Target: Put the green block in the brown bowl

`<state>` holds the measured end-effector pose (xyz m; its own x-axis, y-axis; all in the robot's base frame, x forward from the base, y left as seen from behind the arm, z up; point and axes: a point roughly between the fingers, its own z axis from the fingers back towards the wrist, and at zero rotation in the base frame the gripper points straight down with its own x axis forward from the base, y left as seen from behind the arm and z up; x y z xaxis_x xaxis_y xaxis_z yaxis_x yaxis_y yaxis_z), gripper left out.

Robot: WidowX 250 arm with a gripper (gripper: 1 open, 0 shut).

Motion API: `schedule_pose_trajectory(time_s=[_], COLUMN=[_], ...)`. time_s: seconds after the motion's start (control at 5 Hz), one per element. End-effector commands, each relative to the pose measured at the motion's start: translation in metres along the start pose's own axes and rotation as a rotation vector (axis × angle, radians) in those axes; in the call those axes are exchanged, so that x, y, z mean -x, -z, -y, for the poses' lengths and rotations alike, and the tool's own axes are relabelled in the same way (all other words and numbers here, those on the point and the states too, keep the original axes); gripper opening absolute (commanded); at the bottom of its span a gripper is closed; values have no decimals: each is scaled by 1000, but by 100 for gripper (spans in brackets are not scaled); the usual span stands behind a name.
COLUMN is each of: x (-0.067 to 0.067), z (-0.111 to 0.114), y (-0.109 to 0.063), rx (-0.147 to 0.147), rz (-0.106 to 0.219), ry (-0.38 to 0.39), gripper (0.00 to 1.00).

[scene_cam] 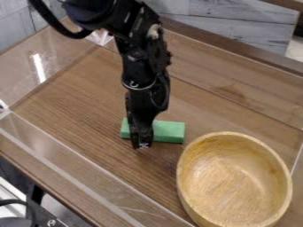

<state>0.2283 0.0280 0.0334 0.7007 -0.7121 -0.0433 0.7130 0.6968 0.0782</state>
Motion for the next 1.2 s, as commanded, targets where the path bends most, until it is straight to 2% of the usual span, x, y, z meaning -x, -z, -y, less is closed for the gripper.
schedule_pose_trajectory(time_s=[0.0,0.2,0.4,0.6,1.0], x=[-3,-3,-4,-5,-3], z=[-8,-9,-9,-7,2], y=[-2,2,7,9,7], rx=[-23,-15,-10,1,51], rz=[23,25,28,29,13], ry=[-17,-24,-27,-40,-78], gripper=[100,0,100,0,0])
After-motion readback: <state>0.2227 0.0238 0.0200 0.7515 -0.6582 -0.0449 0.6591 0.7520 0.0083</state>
